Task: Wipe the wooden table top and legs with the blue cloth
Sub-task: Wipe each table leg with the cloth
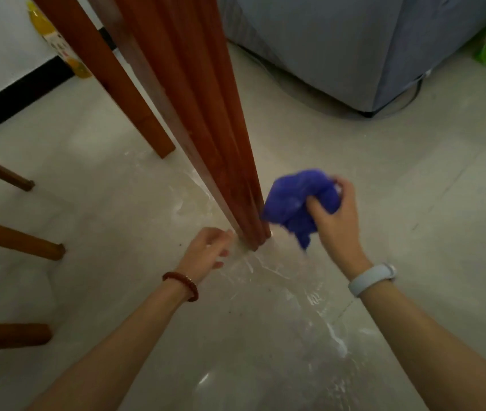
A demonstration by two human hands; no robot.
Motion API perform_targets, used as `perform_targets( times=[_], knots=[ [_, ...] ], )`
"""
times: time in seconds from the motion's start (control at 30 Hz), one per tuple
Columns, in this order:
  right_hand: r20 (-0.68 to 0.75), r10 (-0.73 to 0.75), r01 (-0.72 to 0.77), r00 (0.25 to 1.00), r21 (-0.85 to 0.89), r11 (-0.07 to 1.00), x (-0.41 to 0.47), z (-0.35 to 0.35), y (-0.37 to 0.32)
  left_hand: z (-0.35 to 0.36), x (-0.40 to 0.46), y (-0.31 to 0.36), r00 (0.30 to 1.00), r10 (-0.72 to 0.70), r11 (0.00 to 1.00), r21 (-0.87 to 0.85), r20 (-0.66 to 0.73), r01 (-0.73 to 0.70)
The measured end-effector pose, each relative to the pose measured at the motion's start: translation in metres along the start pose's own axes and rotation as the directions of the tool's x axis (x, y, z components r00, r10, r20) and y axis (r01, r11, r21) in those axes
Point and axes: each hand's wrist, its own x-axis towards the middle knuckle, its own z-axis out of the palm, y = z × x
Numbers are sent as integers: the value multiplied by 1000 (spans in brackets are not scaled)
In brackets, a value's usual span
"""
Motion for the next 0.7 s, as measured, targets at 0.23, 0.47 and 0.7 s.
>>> perform_targets(
  times=[0.23,0.47,0.7],
  knots=[
    [63,-506,494,860,142,857,34,55,-83,-1,-5,40,834,464,856,-93,-297,-509],
    [368,228,-94,902,-348,933,15,55,81,5,0,48,798,507,837,-36,-325,-546],
    [60,146,-86,987,-569,818,40,31,43,0,3,48,792,510,847,37,-336,-530]
  ],
)
